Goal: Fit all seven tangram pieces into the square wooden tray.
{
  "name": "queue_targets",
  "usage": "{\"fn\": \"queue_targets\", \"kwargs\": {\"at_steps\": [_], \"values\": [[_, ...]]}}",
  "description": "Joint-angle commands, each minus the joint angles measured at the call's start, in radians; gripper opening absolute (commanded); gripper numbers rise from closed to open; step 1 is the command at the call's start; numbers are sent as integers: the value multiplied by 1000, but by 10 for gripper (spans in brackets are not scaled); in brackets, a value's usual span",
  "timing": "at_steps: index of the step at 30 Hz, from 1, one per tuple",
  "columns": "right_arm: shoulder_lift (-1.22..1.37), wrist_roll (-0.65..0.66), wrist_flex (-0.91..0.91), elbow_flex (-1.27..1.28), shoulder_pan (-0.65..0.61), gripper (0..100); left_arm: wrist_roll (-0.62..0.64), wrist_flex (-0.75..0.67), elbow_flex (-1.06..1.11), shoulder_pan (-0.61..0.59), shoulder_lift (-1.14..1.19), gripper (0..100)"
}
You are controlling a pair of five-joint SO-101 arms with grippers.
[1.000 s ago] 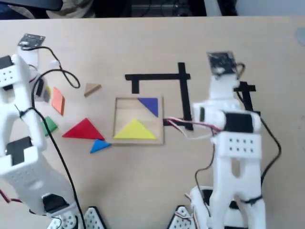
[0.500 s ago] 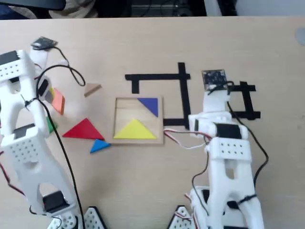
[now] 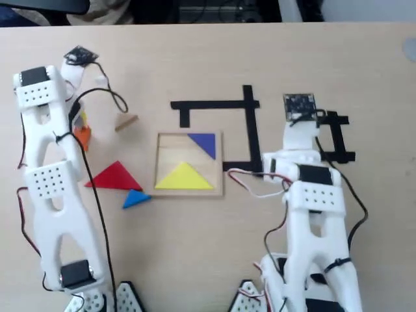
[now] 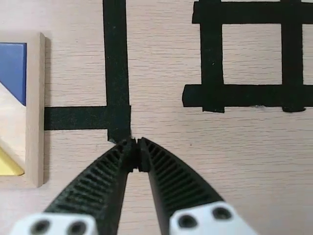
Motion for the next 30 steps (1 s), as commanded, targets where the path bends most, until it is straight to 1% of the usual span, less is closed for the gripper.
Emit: {"fn": "queue_targets", "kwargs": {"at_steps": [1, 3, 6, 10, 12, 15, 19, 22, 24, 28, 30], "values": [[4, 5, -15, -5, 14, 11, -3, 104, -180, 27, 14, 167], [4, 5, -15, -5, 12, 11, 2, 103, -185, 21, 12, 167], [4, 5, -15, -5, 12, 11, -17, 104, -113, 19, -3, 173], [4, 6, -15, -5, 12, 11, -38, 104, -38, 18, -106, 225], [4, 6, -17, -5, 12, 11, -109, 104, 27, 27, -169, 248], [5, 8, -17, -5, 12, 11, -252, 104, 142, 50, -255, 241], [5, 8, -52, 12, 12, 11, -327, 100, 231, 65, -344, 242], [5, 9, -61, 18, 12, 11, -400, 98, 236, 64, -336, 242], [5, 9, -61, 18, 12, 11, -428, 77, 236, 62, -307, 245], [5, 9, -63, 19, 12, 11, -436, 31, 236, 50, -250, 324], [5, 9, -64, 19, 12, 11, -428, -6, 236, 42, -226, 341]]}}
